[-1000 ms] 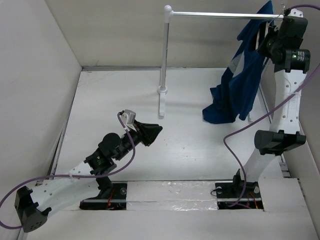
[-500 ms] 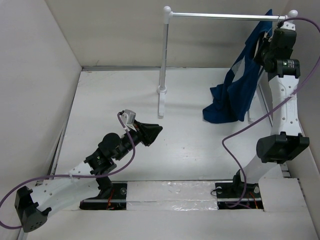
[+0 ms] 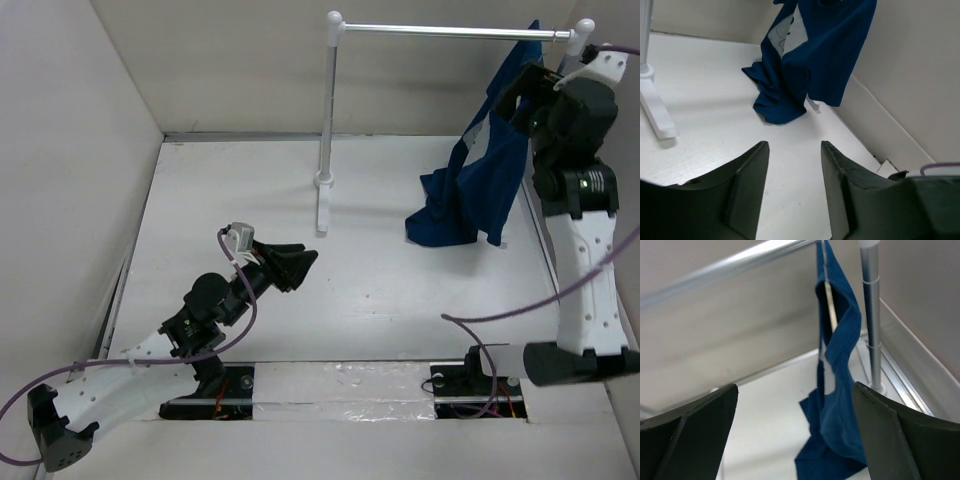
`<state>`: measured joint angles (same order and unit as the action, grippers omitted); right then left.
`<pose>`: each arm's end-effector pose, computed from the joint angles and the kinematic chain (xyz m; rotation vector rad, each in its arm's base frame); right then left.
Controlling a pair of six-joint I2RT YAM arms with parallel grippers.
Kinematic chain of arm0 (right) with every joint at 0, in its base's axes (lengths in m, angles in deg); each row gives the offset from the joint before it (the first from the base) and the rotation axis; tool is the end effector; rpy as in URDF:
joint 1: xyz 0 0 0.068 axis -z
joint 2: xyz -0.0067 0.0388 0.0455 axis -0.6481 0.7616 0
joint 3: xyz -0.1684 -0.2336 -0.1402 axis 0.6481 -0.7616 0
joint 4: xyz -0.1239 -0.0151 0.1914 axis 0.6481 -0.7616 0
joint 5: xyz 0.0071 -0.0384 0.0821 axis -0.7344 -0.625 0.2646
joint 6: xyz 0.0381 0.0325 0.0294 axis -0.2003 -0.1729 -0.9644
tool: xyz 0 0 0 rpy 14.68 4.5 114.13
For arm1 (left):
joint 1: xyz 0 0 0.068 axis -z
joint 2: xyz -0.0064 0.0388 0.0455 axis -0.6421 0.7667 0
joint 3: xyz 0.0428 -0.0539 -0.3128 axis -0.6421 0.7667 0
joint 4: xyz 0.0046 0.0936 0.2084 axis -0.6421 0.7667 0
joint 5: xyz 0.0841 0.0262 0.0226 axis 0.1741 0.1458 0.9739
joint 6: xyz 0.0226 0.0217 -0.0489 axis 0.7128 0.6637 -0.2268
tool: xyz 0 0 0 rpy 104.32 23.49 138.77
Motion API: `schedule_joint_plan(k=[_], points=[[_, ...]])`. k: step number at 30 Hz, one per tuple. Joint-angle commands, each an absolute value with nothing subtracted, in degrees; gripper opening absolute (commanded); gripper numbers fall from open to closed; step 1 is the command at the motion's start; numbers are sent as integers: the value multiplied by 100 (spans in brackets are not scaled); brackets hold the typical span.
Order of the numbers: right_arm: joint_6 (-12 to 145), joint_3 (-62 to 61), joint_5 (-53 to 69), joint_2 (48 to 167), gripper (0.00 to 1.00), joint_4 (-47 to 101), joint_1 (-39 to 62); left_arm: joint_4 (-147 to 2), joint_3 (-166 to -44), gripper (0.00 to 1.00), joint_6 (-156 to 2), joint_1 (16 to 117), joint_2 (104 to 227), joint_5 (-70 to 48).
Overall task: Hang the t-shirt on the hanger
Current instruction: Place the hanger at the clothesline, then reset both arms
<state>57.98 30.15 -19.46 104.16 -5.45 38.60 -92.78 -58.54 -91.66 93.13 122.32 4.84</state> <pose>0.2210 -0.0068 0.5623 0.4435 1.5894 -0.0539 0.0539 -0.0628 0.3487 0.1967 1.3644 -1.0930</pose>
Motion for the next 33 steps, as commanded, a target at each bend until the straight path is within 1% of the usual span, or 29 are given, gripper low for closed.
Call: schedule_joint_plan(k=[1,3,4,6,7,8,9,10,13,15,18,20,21,22,26,28,31,32,33], points=[[5627,2315,-2026,9389,100,453,3628,-9460,-5751,44,-9205,9329,12070,796],[5512,1777,-1691,8853,100,908,3303,-9434,-5742,48,-9205,9329,12096,972],[5425,1156,-1185,8311,100,1120,3197,-9425,-5733,49,-9196,9329,12087,1042],[5293,503,-603,7772,100,1655,2898,-9416,-5724,53,-9179,9329,12096,1165],[5135,195,149,7343,100,1789,2819,-9425,-5724,54,-9161,9329,12105,1209],[5038,-321,409,7147,100,1886,2749,-9434,-5689,55,-9144,9329,12105,1297],[4950,-561,733,6988,100,2008,2617,-9460,-5680,57,-9144,9329,12105,1367],[4880,-764,1380,6882,100,2001,2546,-9460,-5672,57,-9161,9329,12114,1437],[4879,-1616,2306,6522,100,1948,2186,-9162,-5759,59,-9222,9329,12105,1657],[4879,-2291,2572,6242,100,1913,1854,-8725,-5891,59,-9467,9329,11878,1833],[4765,-2996,2521,5803,100,2017,1536,-8249,-5813,59,-9749,9329,11526,1921],[4598,-3856,2285,5477,100,2184,1273,-7950,-5681,59,-9986,9329,11123,1956],[4598,-3860,2283,5397,100,2212,1193,-7826,-5654,59,-10057,9329,10964,1974],[4598,-4138,2066,5326,100,2203,1123,-7712,-5628,59,-10127,9329,10841,2000],[4633,-4579,1414,5106,100,2212,710,-7158,-5452,59,-10391,9329,10339,2281],[4642,-4703,1064,5123,100,2352,525,-7026,-5390,59,-10505,9329,10321,2334],[4694,-4844,904,5316,100,2493,392,-6885,-5250,59,-10724,9329,10417,2326],[4720,-4853,912,5447,100,2519,340,-6867,-5223,59,-10795,9329,10504,2308],[4756,-4809,938,5501,100,2519,340,-6867,-5197,62,-10839,9329,10540,2300]])
